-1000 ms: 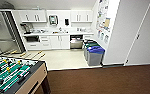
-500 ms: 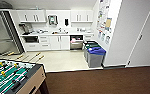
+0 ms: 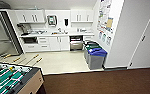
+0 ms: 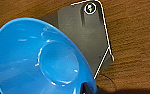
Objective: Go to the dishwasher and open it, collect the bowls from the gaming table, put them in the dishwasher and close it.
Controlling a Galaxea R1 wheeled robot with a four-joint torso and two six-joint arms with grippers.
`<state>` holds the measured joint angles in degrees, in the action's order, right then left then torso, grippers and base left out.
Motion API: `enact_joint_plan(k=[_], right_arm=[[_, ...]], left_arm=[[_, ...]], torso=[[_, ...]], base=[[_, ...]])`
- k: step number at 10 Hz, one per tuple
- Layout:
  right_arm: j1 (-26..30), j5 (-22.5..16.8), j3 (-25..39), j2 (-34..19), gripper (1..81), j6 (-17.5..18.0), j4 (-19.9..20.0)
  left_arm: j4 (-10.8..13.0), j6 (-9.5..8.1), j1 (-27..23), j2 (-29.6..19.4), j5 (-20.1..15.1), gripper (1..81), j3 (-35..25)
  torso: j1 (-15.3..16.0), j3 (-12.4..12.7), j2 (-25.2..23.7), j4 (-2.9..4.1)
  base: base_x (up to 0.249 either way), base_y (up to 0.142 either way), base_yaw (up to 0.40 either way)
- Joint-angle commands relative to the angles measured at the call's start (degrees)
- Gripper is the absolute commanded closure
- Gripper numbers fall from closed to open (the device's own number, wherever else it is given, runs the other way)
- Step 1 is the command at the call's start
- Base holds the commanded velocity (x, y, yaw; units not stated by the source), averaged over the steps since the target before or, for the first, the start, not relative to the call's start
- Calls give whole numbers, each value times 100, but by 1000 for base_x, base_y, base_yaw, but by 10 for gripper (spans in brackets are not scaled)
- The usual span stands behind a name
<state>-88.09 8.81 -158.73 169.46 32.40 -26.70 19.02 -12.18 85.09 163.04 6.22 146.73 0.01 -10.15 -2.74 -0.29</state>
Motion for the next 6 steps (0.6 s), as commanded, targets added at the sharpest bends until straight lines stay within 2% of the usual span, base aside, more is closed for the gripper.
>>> enact_joint_plan(k=[1, 6], right_arm=[[164, -257, 1, -76, 811, -6, -37], [208, -257, 10, -77, 811, -6, -29]], left_arm=[[-3, -4, -199, -78, -261, 811, -12], [-3, -4, -199, -43, -261, 811, -39]], torso=[[-1, 0, 0, 0], [0, 0, 0, 0]], base=[[169, 0, 0], [169, 0, 0]])
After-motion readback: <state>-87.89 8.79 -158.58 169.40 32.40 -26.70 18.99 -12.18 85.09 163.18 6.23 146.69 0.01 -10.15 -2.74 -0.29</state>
